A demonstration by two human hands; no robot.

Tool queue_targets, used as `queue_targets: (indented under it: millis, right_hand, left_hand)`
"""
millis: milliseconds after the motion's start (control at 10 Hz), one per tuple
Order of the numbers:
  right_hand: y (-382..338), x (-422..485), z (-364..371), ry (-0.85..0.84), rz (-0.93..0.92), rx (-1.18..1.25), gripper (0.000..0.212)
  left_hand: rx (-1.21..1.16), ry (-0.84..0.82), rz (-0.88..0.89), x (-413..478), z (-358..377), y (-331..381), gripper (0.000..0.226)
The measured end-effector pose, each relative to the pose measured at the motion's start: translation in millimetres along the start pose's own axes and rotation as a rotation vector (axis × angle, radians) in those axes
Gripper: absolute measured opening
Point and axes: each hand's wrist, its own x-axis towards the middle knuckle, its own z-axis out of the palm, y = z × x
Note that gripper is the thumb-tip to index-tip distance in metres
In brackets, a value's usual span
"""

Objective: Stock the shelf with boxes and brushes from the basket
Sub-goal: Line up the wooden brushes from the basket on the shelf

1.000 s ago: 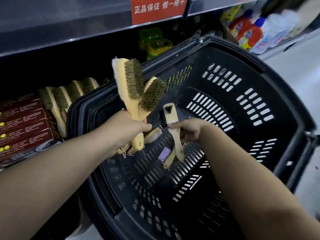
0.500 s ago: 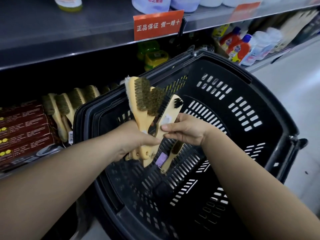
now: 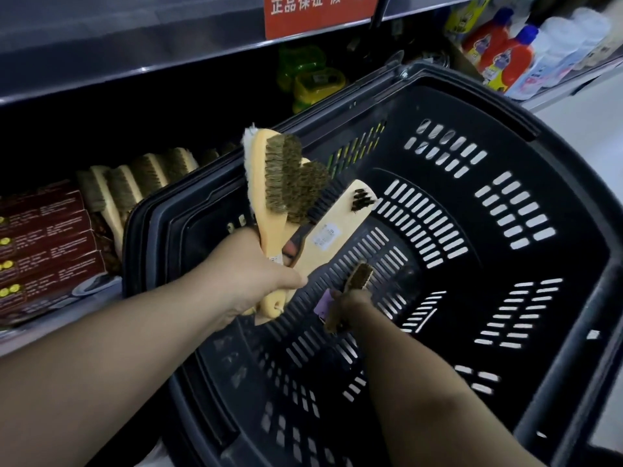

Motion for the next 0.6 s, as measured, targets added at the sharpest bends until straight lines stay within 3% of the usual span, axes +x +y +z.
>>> queue_targets:
  millis: [100,300,500,600]
  right_hand:
    - [20.3,6.3,18.0,0.122,0.013,0.043,0.031]
    - [-20.4,-10.5,-9.9,-0.059,0.068,0.186,0.037]
    - [-96.7,-89.5,-55.6,-0.019,-0.342,0.444,0.026]
    - [-104.9,-147.3,-75.2,-0.212,-0.516,0.670,0.016]
  left_hand:
    - [-0.046,0.018,-0.020,0.6,0.1,-1.4,0.021]
    - [-0.128,0.013,-0.066,-1.6,2.5,2.9,0.016]
    - [-0.282,-0.020,-0.061,-7.9,6.4,21.8,0.019]
    - [-0.462,-0.075,-0.043,-14.8,7.0,33.4,0.021]
